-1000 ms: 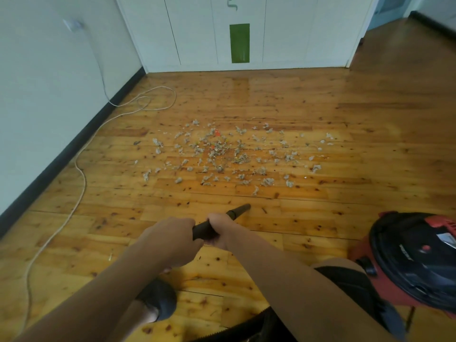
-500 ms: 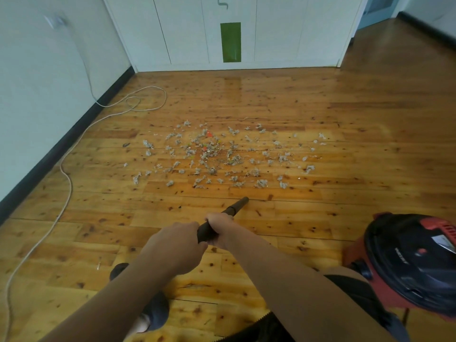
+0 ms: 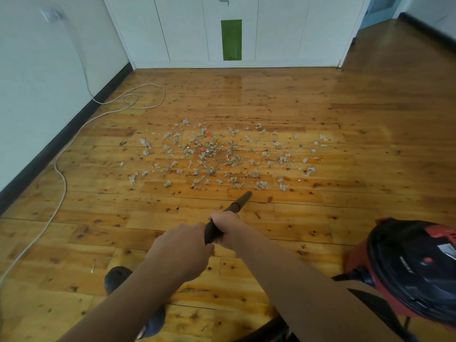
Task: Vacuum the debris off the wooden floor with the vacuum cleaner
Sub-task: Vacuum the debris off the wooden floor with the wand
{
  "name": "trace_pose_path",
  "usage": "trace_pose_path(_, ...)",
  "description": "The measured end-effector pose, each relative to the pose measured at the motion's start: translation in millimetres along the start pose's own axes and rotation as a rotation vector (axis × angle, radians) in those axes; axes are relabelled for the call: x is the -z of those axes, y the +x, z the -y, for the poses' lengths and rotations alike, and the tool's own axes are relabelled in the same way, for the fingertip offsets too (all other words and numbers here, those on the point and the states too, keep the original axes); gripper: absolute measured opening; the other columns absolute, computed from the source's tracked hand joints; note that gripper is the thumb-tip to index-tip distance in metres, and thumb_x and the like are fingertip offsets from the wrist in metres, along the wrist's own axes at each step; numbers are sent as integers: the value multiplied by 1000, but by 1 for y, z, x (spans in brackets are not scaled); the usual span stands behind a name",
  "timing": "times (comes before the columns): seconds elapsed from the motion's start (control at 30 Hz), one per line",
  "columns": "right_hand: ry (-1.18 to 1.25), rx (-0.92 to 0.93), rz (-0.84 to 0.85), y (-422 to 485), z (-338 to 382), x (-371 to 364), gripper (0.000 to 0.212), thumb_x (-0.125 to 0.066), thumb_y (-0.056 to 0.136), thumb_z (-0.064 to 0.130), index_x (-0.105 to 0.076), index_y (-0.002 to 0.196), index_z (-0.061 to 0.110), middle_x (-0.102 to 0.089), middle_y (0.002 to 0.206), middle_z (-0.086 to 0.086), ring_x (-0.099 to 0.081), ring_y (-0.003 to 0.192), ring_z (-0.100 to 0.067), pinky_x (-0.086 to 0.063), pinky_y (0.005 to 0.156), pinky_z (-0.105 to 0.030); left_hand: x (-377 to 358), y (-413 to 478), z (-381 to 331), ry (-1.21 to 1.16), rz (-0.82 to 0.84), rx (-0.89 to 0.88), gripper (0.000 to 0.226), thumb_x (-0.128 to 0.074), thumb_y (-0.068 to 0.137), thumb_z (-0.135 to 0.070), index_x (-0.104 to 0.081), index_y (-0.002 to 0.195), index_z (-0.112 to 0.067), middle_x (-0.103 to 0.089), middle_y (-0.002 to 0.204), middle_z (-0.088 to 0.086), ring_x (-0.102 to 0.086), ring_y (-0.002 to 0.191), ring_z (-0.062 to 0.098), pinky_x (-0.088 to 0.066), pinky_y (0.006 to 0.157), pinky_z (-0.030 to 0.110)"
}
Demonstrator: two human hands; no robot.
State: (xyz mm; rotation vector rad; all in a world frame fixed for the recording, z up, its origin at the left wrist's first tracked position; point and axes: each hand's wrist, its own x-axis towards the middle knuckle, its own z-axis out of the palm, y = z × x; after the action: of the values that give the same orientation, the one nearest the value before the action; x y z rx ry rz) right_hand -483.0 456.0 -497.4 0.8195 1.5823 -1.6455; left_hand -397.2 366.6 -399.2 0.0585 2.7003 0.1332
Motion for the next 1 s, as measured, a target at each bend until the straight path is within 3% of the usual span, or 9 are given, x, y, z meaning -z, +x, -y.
trace_pose_path(0.27,-19,-13,54,13,4,9,46,-52,98,11,-30,139,7,-56,100,-14,-59,80,-27,-53,61,-38,3,14,-11,-8,42,16,20,-47,99,-42,-52,111,-27,-60,87,-7,-59,73,10,-52,66,25)
trace_pose_path(0.57,15,-10,43,16,5,13,44,-52,96,9,-35,136,8,-55,101,-14,-59,76,-24,-49,49,-32,5,24,-18,-30,46,1,15,-47,99,-42,-50,107,-29,-58,85,-9,-58,73,9,-54,70,27)
trace_pose_path(0.73,55,7,56,15,4,15,48,-53,91,2,-38,136,9,-50,92,-14,-55,71,-25,-47,52,-33,9,27,-23,-9,61,-19,17,-46,101,-38,-52,112,-27,-59,85,-9,-59,73,10,-54,68,25)
trace_pose_path(0.87,74,-11,74,11,6,25,38,-51,94,4,-40,130,9,-52,94,-14,-57,77,-26,-51,64,-35,10,30,-26,-20,100,-37,13,-45,102,-37,-50,109,-27,-57,84,-7,-58,70,12,-52,64,25)
trace_pose_path(1.0,78,-14,73,6,7,35,31,-49,95,3,-42,125,8,-50,91,-13,-55,73,-25,-49,57,-33,6,31,-31,-51,87,-41,17,-46,101,-35,-52,113,-25,-54,79,-9,-54,65,9,-46,60,23)
